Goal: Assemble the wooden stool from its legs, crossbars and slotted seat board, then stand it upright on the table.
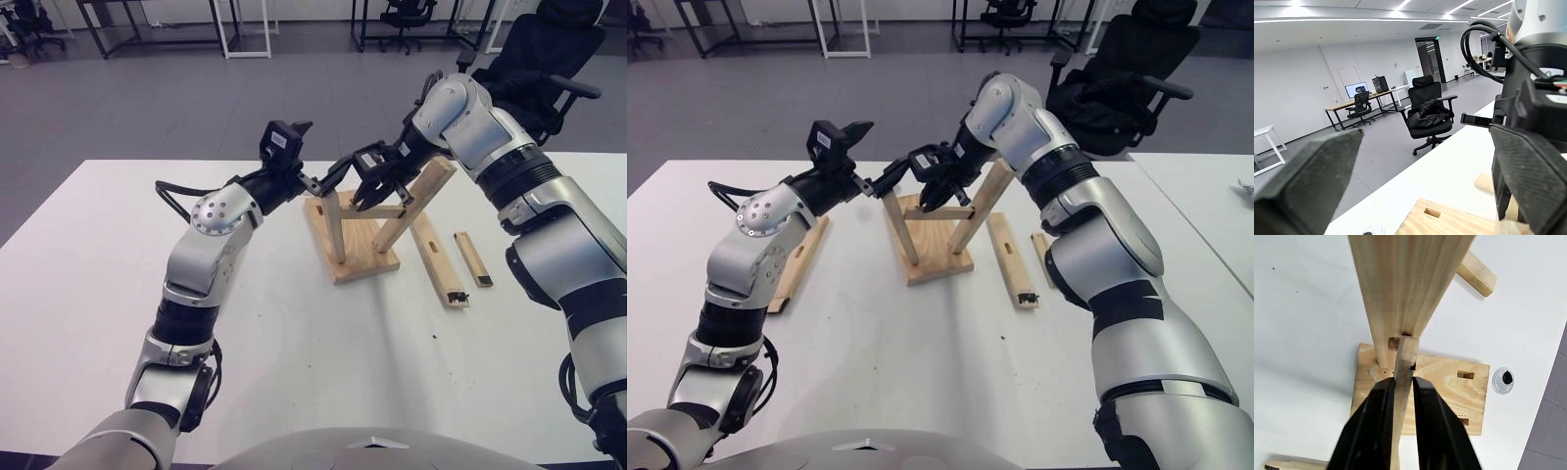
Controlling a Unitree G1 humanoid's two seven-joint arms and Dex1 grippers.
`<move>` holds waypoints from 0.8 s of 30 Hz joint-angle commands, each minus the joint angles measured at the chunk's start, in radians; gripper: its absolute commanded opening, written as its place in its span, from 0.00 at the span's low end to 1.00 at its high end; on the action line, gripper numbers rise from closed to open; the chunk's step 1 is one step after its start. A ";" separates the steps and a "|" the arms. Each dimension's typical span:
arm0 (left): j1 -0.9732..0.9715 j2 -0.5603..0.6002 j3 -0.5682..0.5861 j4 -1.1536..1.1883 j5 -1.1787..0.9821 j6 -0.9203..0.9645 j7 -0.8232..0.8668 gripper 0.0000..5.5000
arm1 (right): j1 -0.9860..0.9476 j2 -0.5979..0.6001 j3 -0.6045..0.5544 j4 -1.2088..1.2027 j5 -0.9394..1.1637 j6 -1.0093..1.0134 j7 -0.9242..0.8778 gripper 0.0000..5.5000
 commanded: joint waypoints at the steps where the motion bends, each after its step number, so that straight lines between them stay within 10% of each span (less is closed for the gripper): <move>1: 0.060 0.016 -0.039 0.108 0.056 0.050 0.009 0.86 | 0.053 -0.014 0.069 -0.042 0.013 -0.019 0.019 0.08; 17: 0.055 -0.014 -0.059 0.141 0.046 0.016 0.027 0.86 | 0.114 -0.029 0.170 -0.095 -0.010 -0.047 0.015 0.08; 24: 0.046 -0.072 -0.074 0.181 0.057 -0.014 0.057 0.86 | 0.127 -0.078 0.385 -0.125 0.064 -0.044 0.019 0.08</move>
